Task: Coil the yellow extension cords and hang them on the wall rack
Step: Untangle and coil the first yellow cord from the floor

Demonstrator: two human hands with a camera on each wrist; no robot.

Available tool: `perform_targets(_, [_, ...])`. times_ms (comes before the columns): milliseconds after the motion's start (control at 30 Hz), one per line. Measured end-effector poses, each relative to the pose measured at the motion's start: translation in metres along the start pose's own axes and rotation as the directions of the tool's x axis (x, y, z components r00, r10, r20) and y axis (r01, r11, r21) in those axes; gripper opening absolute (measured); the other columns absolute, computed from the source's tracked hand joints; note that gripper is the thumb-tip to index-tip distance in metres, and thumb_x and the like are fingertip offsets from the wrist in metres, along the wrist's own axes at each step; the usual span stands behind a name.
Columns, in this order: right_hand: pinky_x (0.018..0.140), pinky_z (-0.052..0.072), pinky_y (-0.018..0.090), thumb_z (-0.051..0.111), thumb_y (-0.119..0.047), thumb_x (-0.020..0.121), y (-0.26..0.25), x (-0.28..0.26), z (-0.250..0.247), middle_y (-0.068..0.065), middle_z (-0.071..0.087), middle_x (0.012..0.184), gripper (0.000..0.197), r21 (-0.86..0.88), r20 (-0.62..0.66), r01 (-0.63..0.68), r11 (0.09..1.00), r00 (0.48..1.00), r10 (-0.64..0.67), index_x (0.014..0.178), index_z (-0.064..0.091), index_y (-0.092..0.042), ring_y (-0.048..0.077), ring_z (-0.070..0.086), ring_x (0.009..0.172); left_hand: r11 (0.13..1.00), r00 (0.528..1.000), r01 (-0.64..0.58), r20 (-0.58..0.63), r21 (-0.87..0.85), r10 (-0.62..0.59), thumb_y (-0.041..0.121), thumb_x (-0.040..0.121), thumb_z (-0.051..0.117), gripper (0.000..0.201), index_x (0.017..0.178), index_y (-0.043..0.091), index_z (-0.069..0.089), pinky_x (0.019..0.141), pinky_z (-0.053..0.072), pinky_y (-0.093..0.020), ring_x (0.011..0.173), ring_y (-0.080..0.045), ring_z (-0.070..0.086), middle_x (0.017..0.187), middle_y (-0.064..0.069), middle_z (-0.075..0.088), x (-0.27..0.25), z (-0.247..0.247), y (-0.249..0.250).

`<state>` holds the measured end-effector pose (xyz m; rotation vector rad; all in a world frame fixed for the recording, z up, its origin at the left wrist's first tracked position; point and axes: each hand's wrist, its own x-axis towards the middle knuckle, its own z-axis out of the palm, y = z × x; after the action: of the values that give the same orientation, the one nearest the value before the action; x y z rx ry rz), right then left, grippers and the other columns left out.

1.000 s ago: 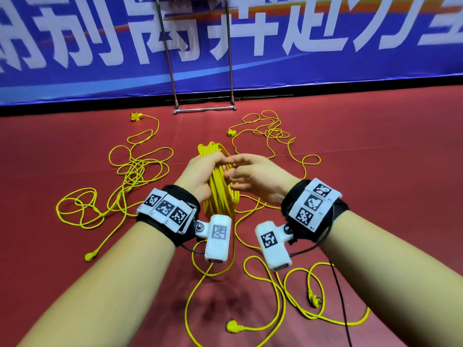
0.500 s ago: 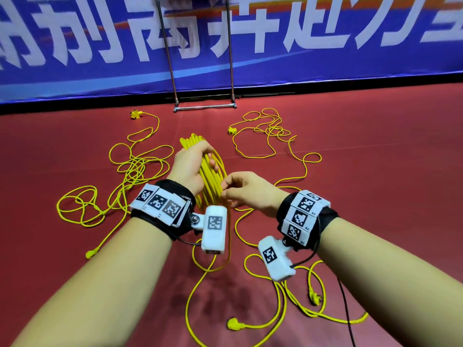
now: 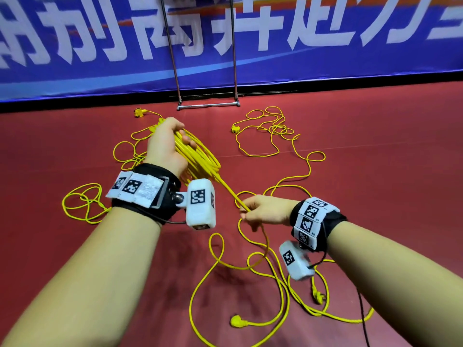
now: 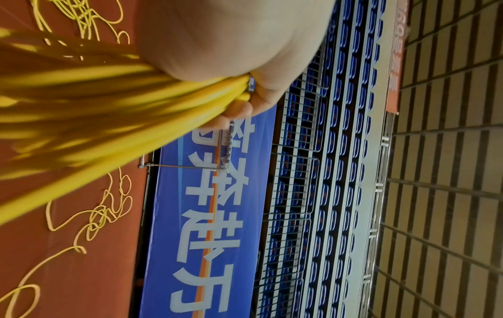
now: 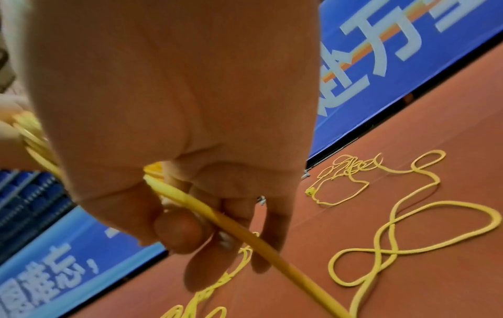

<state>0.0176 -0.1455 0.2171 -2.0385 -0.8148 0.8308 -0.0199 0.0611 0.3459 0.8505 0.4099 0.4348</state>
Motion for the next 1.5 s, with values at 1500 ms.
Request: perform_targets(1500, [0.053, 0.039, 0.028, 0.053, -0.005, 0.097, -0.059, -0.006, -0.03, 0.009, 0.062, 0.072, 0.023, 0.504, -0.457, 0.225, 0.834, 0.889, 0.036, 0.119, 0.051, -0.012, 0.017, 0.057, 0.051, 0.894, 0.957, 0.154, 0.161, 0.422, -0.241, 0.009, 0.089, 0.06, 0.003, 0.089, 0.009, 0.063, 0.062, 0.051, -0.028, 0.062, -0.015, 0.059, 0.063, 0.001, 0.065, -0.013, 0.011, -0.059])
